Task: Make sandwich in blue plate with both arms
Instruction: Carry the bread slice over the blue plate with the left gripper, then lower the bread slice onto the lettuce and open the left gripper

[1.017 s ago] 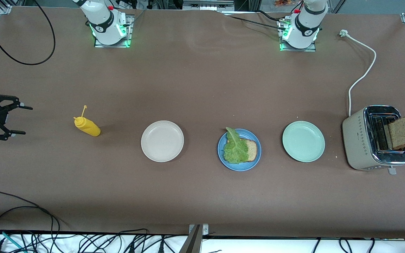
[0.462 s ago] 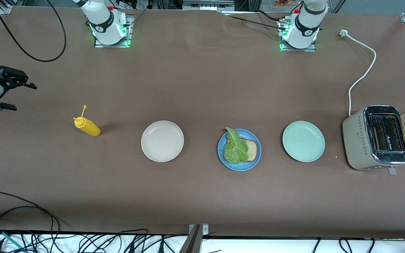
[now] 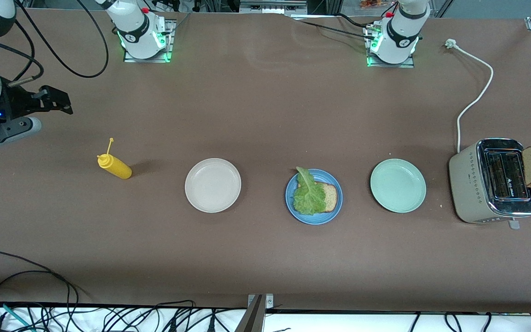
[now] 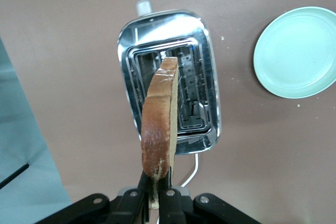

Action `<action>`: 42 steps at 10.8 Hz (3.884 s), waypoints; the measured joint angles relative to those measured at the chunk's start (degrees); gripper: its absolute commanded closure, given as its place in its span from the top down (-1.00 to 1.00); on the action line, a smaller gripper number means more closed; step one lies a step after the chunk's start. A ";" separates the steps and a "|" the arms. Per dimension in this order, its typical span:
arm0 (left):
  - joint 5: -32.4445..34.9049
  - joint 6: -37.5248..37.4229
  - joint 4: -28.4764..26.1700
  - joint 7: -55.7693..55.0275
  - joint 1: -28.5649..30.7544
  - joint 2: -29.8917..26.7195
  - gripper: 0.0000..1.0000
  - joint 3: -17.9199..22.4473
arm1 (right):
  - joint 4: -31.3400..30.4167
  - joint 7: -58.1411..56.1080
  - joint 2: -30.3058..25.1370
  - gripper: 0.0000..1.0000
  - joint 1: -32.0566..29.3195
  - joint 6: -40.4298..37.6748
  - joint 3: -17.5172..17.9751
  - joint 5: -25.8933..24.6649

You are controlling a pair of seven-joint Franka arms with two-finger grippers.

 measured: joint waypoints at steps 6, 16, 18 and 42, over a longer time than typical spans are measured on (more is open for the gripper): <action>-0.98 -0.11 -0.11 -3.92 -9.54 0.36 -1.00 0.00 | -11.67 11.97 -2.85 1.00 2.00 11.91 3.26 -5.13; -28.82 4.31 -8.94 -16.37 -20.12 3.13 -1.00 0.16 | -11.75 14.23 -8.63 1.00 6.11 8.49 -9.16 -0.86; -37.04 8.32 -10.72 -17.07 -22.03 4.87 -1.00 0.22 | -9.52 13.90 -9.42 1.00 6.12 4.39 -10.39 0.52; -64.29 27.05 -11.21 -0.68 -28.53 25.90 -0.28 3.89 | -11.24 13.24 -6.02 1.00 8.07 2.66 -11.45 1.92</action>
